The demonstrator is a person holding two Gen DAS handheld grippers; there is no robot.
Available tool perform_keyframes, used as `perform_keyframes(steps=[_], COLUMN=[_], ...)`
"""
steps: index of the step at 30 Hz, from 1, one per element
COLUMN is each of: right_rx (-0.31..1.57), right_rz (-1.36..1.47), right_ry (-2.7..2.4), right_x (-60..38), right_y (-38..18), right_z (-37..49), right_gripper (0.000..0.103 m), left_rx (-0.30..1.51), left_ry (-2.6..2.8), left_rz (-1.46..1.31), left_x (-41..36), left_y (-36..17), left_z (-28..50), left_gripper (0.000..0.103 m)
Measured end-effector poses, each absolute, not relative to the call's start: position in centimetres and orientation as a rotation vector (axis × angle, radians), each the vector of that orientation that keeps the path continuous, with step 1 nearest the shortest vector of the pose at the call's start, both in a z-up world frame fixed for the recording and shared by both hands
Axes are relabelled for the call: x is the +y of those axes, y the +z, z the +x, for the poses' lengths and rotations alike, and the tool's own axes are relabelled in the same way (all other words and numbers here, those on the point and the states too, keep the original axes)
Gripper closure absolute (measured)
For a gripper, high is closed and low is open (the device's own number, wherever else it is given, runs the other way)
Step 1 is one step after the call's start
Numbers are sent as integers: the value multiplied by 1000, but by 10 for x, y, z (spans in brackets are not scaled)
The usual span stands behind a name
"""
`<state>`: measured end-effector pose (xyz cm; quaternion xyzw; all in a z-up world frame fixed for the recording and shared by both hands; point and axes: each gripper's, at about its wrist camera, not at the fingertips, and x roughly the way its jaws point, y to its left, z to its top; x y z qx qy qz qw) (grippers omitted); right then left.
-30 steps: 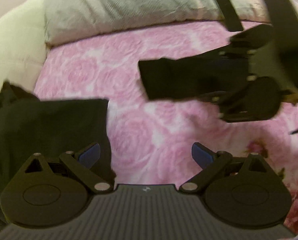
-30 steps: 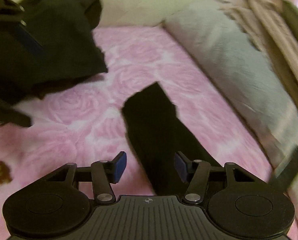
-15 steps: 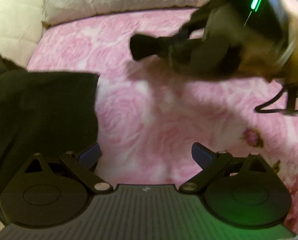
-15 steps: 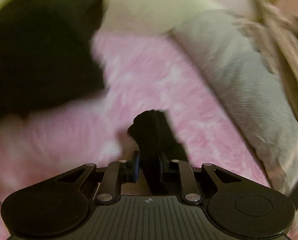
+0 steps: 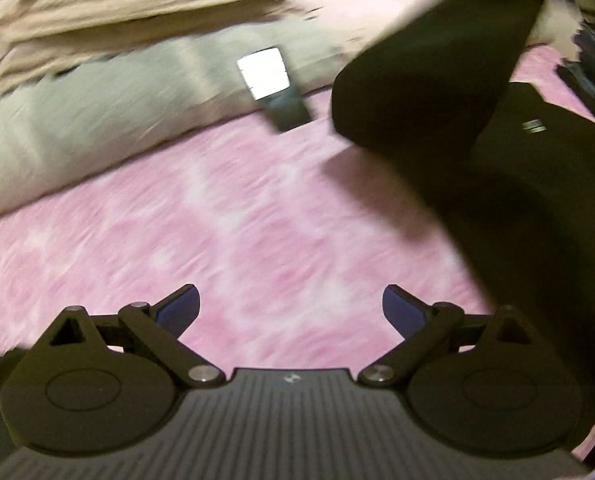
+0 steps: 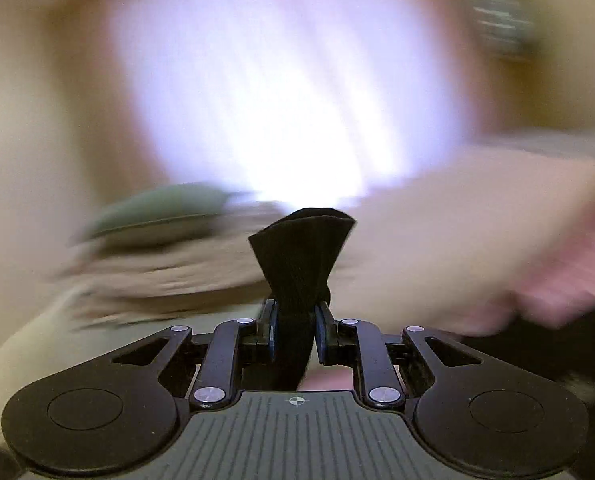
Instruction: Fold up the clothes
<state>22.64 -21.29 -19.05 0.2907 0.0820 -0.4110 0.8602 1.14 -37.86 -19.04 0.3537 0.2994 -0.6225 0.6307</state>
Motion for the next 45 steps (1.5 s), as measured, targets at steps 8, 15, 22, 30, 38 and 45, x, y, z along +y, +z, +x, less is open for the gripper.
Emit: perform_keyframes(steps=[8, 15, 22, 30, 38, 45], right_rx=[378, 199, 291, 347, 380, 225], right_rz=[979, 954, 1151, 1172, 1090, 1129], right_ry=[-1101, -902, -963, -1084, -1153, -1458], right_x=[-292, -322, -355, -356, -364, -390], right_y=[-334, -291, -356, -366, -340, -324], right_z=[78, 53, 8, -16, -69, -218], right_gripper=[86, 86, 85, 34, 34, 34], left_rx=[698, 670, 661, 662, 580, 524], left_ry=[-1512, -1569, -1598, -1633, -1702, -1800], left_rz=[921, 991, 1038, 1095, 1164, 1225], left_x=[-422, -444, -465, -499, -548, -573], left_y=[-215, -211, -217, -231, -235, -239], left_z=[-98, -151, -173, -196, -247, -329], left_gripper=[7, 7, 7, 7, 7, 7])
